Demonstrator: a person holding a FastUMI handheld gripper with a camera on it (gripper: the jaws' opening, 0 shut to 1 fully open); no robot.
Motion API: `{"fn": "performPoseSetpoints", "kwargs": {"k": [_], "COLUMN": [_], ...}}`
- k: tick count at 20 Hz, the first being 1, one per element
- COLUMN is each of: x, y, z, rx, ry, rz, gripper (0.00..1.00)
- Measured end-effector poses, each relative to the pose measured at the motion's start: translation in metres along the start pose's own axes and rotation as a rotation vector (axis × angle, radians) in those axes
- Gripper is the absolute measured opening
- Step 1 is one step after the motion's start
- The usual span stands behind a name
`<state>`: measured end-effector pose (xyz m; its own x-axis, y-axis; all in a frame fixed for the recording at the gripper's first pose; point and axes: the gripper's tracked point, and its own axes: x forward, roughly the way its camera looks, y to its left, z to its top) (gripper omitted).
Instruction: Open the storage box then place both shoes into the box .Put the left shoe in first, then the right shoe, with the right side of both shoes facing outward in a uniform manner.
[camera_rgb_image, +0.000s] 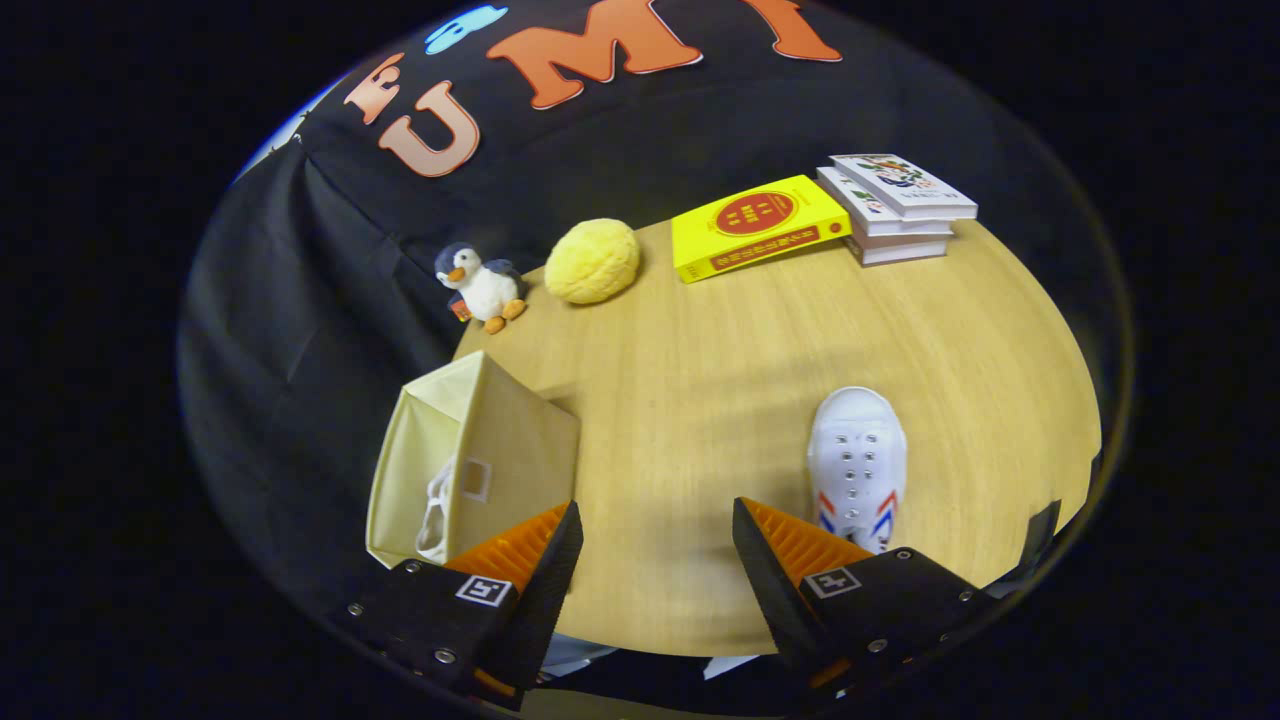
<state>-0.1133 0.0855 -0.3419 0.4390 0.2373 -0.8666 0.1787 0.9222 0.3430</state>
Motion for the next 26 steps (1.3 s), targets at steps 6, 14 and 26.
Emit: {"fn": "performPoseSetpoints", "kwargs": {"k": [6,14,26], "x": [0.011,0.031,0.051], "y": [-0.096,-0.133,-0.140], "z": [-0.039,-0.076,-0.059], "rx": [-0.038,-0.074,-0.198], "ry": [0.014,0.084,-0.164], "rz": [-0.192,-0.222,-0.292], "gripper": [0.86,0.65,0.30]}}
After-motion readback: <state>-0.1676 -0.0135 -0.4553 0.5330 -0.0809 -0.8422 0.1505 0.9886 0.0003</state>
